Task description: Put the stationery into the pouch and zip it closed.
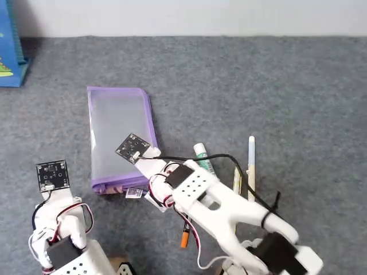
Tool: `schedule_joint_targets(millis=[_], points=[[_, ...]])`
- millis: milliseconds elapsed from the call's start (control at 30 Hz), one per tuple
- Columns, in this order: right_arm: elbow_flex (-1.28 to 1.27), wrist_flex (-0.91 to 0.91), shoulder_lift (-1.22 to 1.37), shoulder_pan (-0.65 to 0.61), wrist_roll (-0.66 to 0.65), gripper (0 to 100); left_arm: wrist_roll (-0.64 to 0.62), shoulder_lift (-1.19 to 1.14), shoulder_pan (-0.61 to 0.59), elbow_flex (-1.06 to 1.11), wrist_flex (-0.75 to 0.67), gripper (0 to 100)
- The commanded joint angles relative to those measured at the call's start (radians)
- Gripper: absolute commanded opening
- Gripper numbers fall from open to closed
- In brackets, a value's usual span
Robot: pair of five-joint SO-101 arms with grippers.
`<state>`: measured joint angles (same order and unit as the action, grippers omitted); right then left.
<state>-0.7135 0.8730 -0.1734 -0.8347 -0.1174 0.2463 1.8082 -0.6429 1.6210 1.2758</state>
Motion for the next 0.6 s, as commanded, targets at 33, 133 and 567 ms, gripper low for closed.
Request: schedule_joint_targets(millis=[33,133,567], points=[[0.06,-0.076,0.068,0.001,0.011,19.5,0.012,0.015,0.003,-0.007,0.005,1],[0.068,-0.087,0.105,0.001,0.005,10.5,0.012,0.015,0.003,-0.007,0.005,1],[0.184,0.102,0.128,0.099,-0.008,0.9,0.012,0.015,0.003,-0.007,0.003,1]])
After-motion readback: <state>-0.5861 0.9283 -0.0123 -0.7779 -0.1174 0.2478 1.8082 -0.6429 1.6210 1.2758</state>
